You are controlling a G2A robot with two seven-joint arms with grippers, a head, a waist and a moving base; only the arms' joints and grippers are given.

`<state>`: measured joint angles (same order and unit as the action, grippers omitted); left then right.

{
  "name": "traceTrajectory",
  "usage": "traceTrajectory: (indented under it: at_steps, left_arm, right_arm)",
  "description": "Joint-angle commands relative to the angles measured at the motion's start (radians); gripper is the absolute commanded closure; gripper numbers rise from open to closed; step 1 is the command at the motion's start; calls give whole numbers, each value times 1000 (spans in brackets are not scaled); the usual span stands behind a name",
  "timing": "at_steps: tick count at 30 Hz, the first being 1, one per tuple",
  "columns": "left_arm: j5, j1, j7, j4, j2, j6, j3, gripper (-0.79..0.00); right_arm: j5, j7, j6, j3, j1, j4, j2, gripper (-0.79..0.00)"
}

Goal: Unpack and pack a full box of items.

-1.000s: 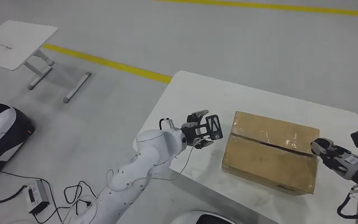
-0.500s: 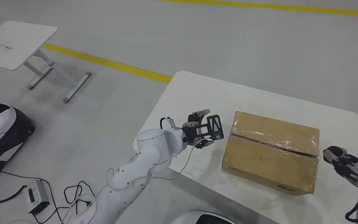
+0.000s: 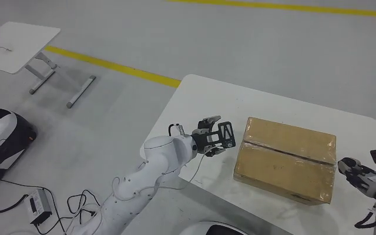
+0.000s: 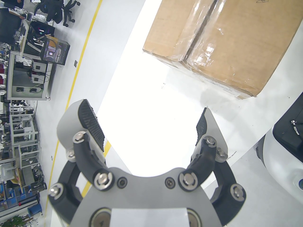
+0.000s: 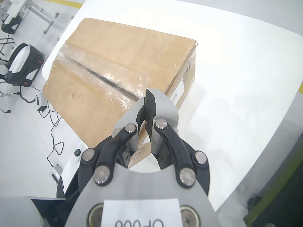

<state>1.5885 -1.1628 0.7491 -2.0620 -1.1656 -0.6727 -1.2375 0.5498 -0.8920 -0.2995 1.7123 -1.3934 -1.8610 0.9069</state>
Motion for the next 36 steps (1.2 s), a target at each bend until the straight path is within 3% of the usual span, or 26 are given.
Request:
traceTrajectory:
  at_steps: [1, 16, 25, 26, 28, 29, 33, 36]
  left_arm:
    - [0, -1, -1, -1, 1, 0, 2, -785]
    - [-2, -1, -1, -2, 5, 7, 3, -785]
    - [-4, 2, -6, 0, 8, 9, 2, -785]
    - [-2, 3, -5, 0, 9, 9, 2, -785]
    - [0, 3, -6, -2, 9, 9, 1, -785]
    - [0, 2, -6, -3, 10, 9, 1, -785]
    - [1, 0, -8, -5, 11, 9, -1, -785]
    - [1, -3, -8, -9, 13, 9, -1, -785]
  right_arm:
    - [12, 0, 0, -1, -2, -2, -1, 0]
    - [161, 8, 22, -60, 13, -4, -6, 0]
    - [175, 16, 36, -88, 24, 3, -5, -6]
    - [175, 15, 36, -91, 24, 4, -5, -46]
    - [173, 14, 37, -92, 26, 6, -5, -274]
    - [173, 13, 39, -92, 27, 6, -6, -332]
    - [165, 17, 47, -83, 26, 3, -6, -400]
    - [158, 17, 53, -67, 21, -9, -8, -391]
